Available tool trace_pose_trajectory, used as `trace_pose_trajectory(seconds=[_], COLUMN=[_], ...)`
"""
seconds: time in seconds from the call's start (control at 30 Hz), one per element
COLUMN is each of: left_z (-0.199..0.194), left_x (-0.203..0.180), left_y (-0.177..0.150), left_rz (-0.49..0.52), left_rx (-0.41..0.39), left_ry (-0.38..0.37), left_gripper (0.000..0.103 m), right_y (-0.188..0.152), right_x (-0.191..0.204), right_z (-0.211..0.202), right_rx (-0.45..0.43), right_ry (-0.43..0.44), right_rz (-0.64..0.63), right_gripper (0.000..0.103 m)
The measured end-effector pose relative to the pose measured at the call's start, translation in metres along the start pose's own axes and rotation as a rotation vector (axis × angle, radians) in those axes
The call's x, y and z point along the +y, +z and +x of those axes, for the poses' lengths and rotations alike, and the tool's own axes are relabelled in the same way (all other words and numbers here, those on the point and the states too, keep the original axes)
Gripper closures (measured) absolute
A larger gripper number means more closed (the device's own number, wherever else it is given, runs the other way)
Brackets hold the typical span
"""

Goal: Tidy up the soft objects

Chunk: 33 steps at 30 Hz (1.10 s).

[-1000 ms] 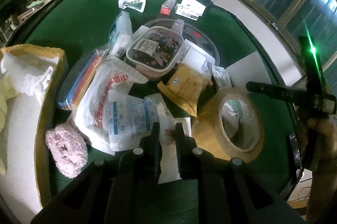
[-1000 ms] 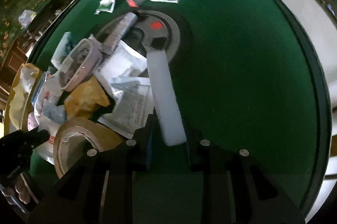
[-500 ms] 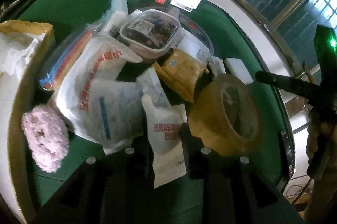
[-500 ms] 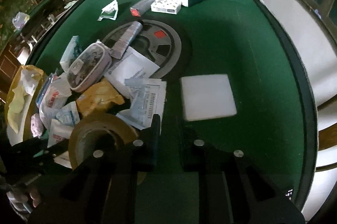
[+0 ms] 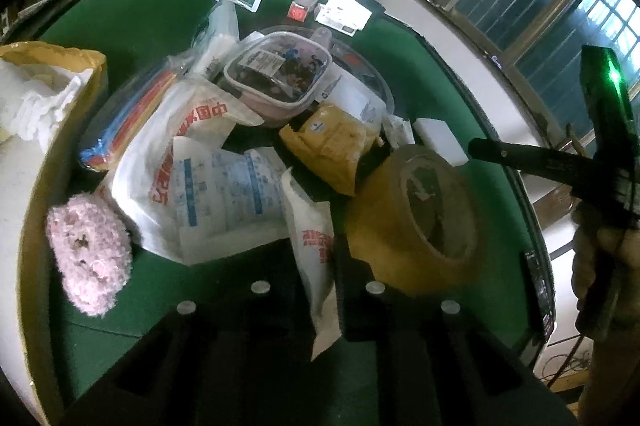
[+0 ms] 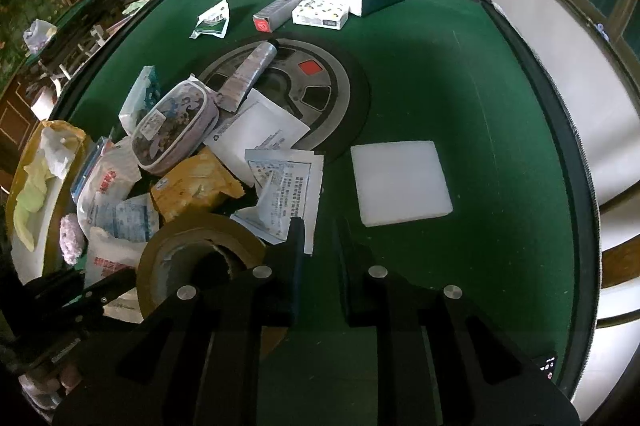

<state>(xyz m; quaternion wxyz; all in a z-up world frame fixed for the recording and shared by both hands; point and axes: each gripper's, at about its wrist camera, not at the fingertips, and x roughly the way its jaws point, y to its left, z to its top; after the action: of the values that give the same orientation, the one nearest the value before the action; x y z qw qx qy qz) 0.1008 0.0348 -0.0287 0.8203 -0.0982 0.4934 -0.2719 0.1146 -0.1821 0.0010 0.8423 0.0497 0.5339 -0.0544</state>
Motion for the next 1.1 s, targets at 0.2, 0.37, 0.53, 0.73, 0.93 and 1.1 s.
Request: trace_pose_trajectory(seconds=[0.2, 0.37, 0.53, 0.73, 0.93, 1.1], left_z=[-0.01, -0.013, -0.011, -0.003, 0.009, 0.008], left_x=[-0.001, 0.0, -0.001, 0.0, -0.002, -0.006], left_y=[-0.004, -0.008, -0.009, -0.012, -0.017, -0.019], left_rz=[0.009, 0.007, 0.001, -0.016, -0.01, 0.017], left_rx=[-0.005, 0.004, 0.01, 0.043, 0.079, 0.065], left_ry=[0.013, 0.002, 0.003, 0.005, 0.016, 0.035], left_gripper=[0.095, 0.094, 0.093, 0.093, 0.093, 0.093], right_y=[0.0, -0.001, 0.0, -0.002, -0.006, -0.013], right_x=[-0.002, -0.003, -0.002, -0.002, -0.007, -0.011], right_z=[0.002, 0.006, 0.005, 0.003, 0.009, 0.022], right_rx=[-0.003, 0.002, 0.0, -0.002, 0.021, 0.052], right_ry=[0.014, 0.027, 0.033, 0.033, 0.035, 0.036], right_rz=[0.01, 0.02, 0.021, 0.019, 0.028, 0.036], right_gripper=[0.089, 0.089, 0.089, 0.089, 0.089, 0.089])
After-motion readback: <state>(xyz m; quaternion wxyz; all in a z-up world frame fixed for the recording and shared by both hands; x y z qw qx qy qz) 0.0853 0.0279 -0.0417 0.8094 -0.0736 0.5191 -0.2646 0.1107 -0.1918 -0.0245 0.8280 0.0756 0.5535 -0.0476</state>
